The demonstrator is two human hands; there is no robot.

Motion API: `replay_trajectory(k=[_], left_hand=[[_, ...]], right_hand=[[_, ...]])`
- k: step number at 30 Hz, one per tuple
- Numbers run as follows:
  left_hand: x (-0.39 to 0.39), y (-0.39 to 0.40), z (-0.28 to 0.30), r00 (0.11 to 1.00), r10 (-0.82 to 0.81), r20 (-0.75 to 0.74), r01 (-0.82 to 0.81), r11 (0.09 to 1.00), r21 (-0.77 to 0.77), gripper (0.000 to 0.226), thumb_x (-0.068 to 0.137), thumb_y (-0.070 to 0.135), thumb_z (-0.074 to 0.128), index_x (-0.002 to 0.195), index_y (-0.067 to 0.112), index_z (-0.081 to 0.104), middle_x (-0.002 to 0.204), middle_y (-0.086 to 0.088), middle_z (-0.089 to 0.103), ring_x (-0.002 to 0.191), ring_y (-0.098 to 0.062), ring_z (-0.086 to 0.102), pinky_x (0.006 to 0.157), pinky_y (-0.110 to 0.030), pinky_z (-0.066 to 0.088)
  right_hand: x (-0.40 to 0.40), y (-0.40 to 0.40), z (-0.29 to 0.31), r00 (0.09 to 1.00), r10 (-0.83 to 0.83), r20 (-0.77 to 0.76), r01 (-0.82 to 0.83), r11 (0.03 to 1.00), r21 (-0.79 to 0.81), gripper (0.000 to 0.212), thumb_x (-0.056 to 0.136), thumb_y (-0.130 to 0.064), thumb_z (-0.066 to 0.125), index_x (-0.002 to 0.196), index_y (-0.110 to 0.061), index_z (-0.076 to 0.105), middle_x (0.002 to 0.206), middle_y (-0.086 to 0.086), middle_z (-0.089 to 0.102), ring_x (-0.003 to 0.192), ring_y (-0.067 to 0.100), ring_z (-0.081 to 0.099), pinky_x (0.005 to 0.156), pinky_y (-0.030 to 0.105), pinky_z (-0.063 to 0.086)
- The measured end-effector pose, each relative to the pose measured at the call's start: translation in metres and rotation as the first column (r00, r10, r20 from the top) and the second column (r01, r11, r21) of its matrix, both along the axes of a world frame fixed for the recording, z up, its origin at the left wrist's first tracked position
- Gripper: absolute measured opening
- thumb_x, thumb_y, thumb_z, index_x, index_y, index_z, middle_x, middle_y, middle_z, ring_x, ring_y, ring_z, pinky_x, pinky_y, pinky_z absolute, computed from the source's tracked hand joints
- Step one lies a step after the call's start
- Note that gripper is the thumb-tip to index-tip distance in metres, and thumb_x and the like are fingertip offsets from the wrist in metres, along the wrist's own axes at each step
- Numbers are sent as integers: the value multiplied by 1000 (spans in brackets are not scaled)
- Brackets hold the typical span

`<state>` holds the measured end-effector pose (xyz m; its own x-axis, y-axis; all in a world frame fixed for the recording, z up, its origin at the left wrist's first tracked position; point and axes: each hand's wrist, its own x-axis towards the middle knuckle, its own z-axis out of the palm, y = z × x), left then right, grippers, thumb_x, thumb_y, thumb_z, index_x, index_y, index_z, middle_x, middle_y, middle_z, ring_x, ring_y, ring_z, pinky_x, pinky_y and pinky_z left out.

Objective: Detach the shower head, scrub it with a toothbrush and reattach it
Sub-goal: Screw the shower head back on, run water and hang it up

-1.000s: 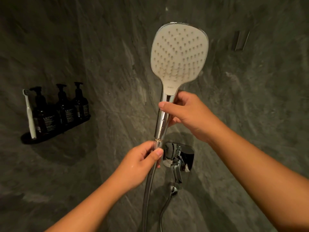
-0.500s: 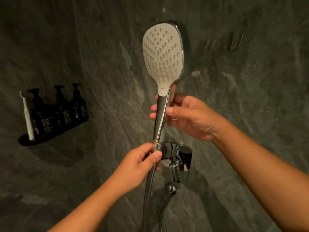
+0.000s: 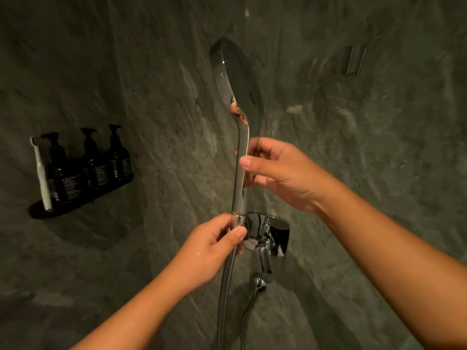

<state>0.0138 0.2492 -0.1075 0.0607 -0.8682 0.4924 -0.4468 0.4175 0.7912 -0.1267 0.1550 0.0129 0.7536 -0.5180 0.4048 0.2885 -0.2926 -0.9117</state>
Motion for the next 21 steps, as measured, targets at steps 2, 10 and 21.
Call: replay_trajectory(k=[2,10,21], left_hand=[[-1,0,-1,1000,-2,9,2,1000,-10,27,89,44,53,77,20,60,70,-2,66,70,-23,62,70,-34,47],[-2,-1,-1,1000,5,-18,-5,1000,-22,26,86,45,54,74,22,58,65,2,63,65,-14,58,65,-32,45],[-11,-7,-5,996,87,31,-86,996,-38,17,88,33,55,72,27,56,61,6,62,60,-5,56,61,-26,43]], right_hand=[[2,1,1,992,-124,-26,122,990,-72,16,79,-10,73,86,-11,59,71,-3,63,68,11,60,62,24,50],[-3,1,1,958,-283,-42,270,943,-193,10,85,-17,71,89,-16,61,61,-15,66,59,0,62,51,17,48],[11,5,-9,673,-739,32,661,582,-473,25,70,-39,69,67,-18,56,52,-4,62,49,17,63,49,40,56]])
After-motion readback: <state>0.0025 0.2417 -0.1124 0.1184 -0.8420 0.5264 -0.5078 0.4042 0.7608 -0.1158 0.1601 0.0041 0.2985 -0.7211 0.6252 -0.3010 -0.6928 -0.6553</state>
